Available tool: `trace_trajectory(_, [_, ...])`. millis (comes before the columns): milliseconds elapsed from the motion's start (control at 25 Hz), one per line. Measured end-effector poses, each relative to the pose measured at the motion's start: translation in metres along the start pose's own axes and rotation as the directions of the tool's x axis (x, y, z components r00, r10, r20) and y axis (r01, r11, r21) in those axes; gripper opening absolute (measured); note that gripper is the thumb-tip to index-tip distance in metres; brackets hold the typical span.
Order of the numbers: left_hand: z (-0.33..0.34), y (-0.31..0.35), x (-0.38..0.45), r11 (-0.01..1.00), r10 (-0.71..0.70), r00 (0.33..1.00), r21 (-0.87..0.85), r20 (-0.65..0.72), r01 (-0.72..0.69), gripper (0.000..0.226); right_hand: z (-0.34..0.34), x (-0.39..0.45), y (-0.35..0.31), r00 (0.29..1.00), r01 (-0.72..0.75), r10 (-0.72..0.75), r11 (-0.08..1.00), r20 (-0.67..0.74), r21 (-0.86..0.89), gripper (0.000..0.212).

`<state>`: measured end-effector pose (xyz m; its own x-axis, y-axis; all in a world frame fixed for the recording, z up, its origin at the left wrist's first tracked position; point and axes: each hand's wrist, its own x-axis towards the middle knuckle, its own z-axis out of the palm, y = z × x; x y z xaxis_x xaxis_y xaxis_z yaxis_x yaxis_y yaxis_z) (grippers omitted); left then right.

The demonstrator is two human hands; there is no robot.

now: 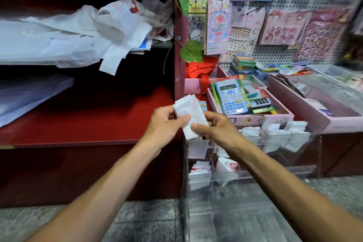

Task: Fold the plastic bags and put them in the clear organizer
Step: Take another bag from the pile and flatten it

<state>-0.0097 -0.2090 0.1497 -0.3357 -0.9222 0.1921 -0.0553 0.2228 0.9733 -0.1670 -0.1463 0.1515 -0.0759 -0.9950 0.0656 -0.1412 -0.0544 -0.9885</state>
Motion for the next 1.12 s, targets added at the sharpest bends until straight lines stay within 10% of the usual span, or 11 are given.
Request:
trace_trajectory(240, [0.072, 0.003, -0.005, 0.894, 0.156, 0.933, 0.354, 0.324, -0.273, 0.008, -0.082, -0.034, -0.023, 0.989, 0.078, -0.114, 0.947, -0.099, -0.311, 0.024])
trace_trajectory(400, [0.107, 0.006, -0.009, 0.879, 0.150, 0.974, 0.427, 0.173, -0.211, 0.012, -0.111, -0.042, -0.015, 0.988, -0.005, -0.064, 0.894, -0.140, -0.449, 0.009])
trace_trajectory(520, [0.109, 0.001, -0.004, 0.792, -0.046, 0.946, 0.589, 0.321, -0.161, 0.006, -0.136, -0.044, -0.004, 0.970, -0.072, -0.052, 0.873, -0.239, -0.483, 0.008])
trace_trajectory(600, [0.113, -0.014, -0.008, 0.728, -0.311, 0.807, 0.671, 0.502, -0.137, 0.010, -0.148, -0.047, 0.002, 0.968, -0.121, 0.004, 0.884, -0.252, -0.451, 0.009])
trace_trajectory(720, [0.123, -0.045, -0.011, 0.721, -0.566, 0.642, 0.688, 0.518, 0.082, 0.026, -0.155, -0.048, 0.017, 0.965, -0.229, 0.170, 0.916, -0.198, -0.331, 0.022])
trace_trajectory(880, [0.125, -0.063, 0.000, 0.763, -0.641, 0.637, 0.444, 0.429, 0.470, 0.033, -0.156, -0.048, 0.041, 0.942, -0.321, 0.295, 0.929, -0.158, -0.185, 0.031])
trace_trajectory(1120, [0.130, -0.070, 0.000, 0.726, -0.675, 0.561, 0.295, 0.479, 0.622, 0.034, -0.157, -0.054, 0.059, 0.922, -0.388, 0.378, 0.906, -0.085, -0.170, 0.030])
